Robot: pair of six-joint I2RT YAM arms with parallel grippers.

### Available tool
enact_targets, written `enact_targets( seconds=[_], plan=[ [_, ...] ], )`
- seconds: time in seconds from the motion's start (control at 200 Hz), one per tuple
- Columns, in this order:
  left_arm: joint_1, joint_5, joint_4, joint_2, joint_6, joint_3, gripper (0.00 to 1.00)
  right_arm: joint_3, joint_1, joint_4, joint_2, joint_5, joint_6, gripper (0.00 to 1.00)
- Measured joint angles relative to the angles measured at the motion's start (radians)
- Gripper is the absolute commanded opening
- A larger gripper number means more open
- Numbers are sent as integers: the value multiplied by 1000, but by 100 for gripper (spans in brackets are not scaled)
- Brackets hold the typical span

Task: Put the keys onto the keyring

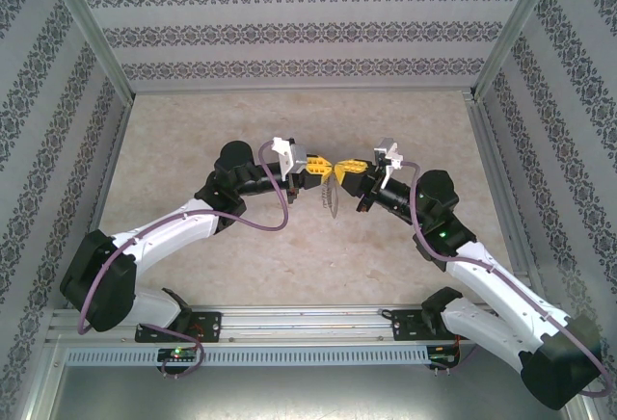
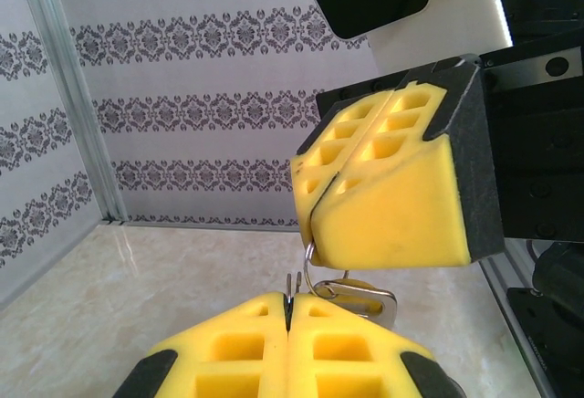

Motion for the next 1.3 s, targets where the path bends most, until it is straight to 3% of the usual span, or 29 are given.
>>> enact_targets(
  seconds=[0.719,1.074,1.134,1.194,1.239,1.304],
  plan=[
    [-6,-26,1,0,3,4,0,0,-60,-8,14,7,-15,0],
    [-7,-60,118,4,-34,-25,0,-2,-76,16,45,-48,25,0],
    [-8,-60,134,8,-44,-27,0,-5,-86,23,46,-63,40,25],
    [-12,-60,161,15,-58,-31,0,-13,-103,26,46,-69,55,39],
    [-14,-60,180,19,-66,-32,0,-29,-131,27,46,-71,77,47],
    [-15,-60,211,23,-82,-32,0,-59,-177,31,40,-76,106,51]
  ],
)
